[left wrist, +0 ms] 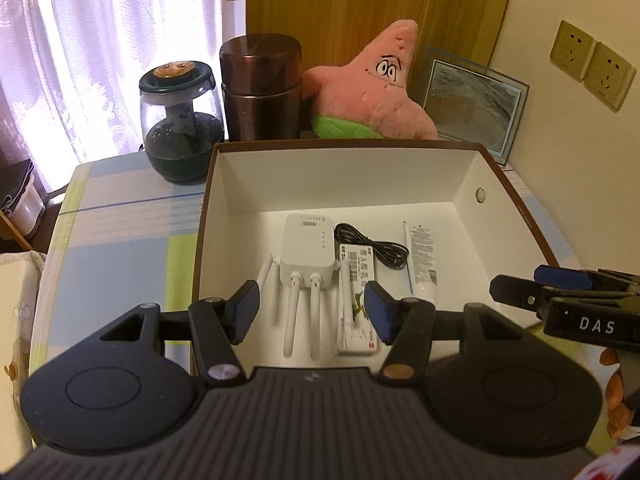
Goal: Organize rigid objects
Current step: 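Withdraw both tools from the box toward the orange knife and white box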
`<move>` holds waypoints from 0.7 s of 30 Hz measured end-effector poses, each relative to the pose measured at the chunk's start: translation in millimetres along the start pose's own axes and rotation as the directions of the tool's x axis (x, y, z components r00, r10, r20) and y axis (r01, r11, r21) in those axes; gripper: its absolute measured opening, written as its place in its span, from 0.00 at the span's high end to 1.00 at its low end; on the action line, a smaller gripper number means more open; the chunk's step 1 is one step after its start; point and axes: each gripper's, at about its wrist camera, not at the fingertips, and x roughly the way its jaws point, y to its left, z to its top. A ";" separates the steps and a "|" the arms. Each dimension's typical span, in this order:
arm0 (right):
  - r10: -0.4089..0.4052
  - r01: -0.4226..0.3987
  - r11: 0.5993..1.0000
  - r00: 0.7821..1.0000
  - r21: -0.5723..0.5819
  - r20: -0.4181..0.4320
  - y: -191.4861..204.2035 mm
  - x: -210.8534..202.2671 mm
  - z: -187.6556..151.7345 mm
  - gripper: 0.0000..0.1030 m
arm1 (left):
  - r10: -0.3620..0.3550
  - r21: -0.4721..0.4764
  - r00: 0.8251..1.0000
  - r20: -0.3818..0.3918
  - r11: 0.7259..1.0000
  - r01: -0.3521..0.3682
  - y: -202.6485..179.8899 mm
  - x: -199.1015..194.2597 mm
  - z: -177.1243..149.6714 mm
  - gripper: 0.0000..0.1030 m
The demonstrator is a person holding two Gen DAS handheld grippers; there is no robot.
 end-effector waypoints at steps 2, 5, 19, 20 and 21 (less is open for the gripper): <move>0.006 -0.006 1.000 1.000 -0.001 0.005 1.2 -6.7 -3.9 0.31 | 0.000 -0.009 1.000 0.002 1.000 0.000 0.9 -7.6 -7.0 0.47; 0.017 -0.017 1.000 1.000 -0.002 0.011 2.9 -17.0 -10.2 0.31 | 0.002 -0.018 1.000 0.004 1.000 -0.002 2.3 -19.5 -18.3 0.47; 0.055 -0.055 0.998 0.998 -0.022 0.009 18.1 -62.9 -52.0 0.31 | 0.011 -0.036 1.000 0.005 0.999 -0.011 4.3 -72.7 -75.0 0.47; 0.057 -0.057 0.998 0.998 -0.024 0.008 19.8 -66.0 -56.0 0.31 | 0.009 -0.038 1.000 0.003 0.999 -0.009 4.1 -76.0 -80.1 0.47; 0.058 -0.058 0.998 0.998 -0.025 0.006 20.9 -68.6 -59.3 0.31 | 0.008 -0.040 1.000 0.000 0.999 -0.008 3.8 -78.5 -84.7 0.45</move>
